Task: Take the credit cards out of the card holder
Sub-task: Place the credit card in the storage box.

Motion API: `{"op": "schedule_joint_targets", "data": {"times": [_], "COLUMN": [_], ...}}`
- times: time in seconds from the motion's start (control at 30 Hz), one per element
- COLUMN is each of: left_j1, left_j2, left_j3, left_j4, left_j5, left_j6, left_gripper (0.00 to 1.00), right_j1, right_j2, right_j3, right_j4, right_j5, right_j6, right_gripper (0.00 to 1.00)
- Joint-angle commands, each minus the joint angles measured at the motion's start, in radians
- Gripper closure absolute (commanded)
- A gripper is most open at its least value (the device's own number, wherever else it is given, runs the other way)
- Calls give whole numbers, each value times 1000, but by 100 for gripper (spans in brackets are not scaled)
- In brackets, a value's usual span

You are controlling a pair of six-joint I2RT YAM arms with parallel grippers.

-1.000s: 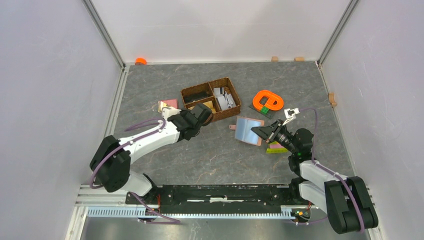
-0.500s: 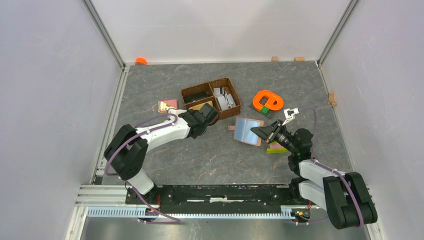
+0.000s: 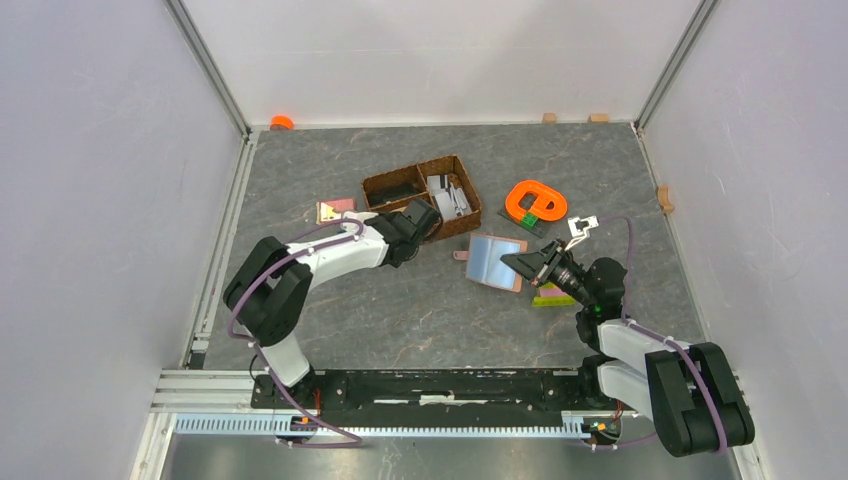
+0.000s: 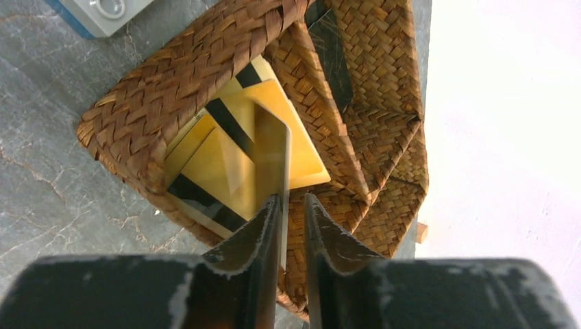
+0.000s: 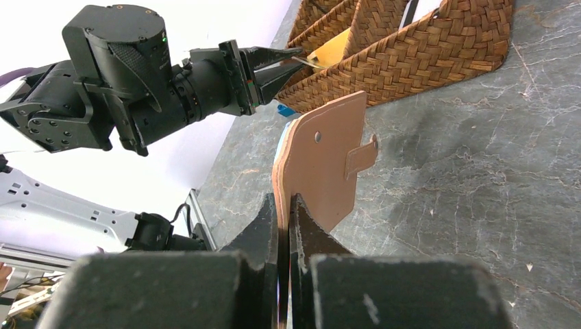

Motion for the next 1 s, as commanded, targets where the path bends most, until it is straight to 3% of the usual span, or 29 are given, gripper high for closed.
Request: {"op": "schedule_joint_targets", "data": {"times": [0.0, 0.43, 0.7, 0.8, 0.97], "left_j1": [25, 36, 36, 58, 115], "left_j2": [-3, -144, -374, -457, -536], "left_j3": [34, -4, -121, -251, -309], "left_j4": [-3, 1, 81, 359, 473], "left_j5": [-29, 67, 80, 232, 520], "left_j6": [-183, -26, 251, 519, 901], "left_gripper": [71, 62, 36, 31, 23], "right_j1": [-2, -2, -1, -2, -2], "right_j2": [-6, -2, 3, 1, 4], "right_j3": [-7, -6, -4, -4, 0], "right_j4": [73, 77, 83, 86, 91], "right_j5": [-20, -23, -28, -28, -30], "right_j6": [9, 2, -7, -12, -17], "right_gripper": [100, 100, 100, 100, 100]}}
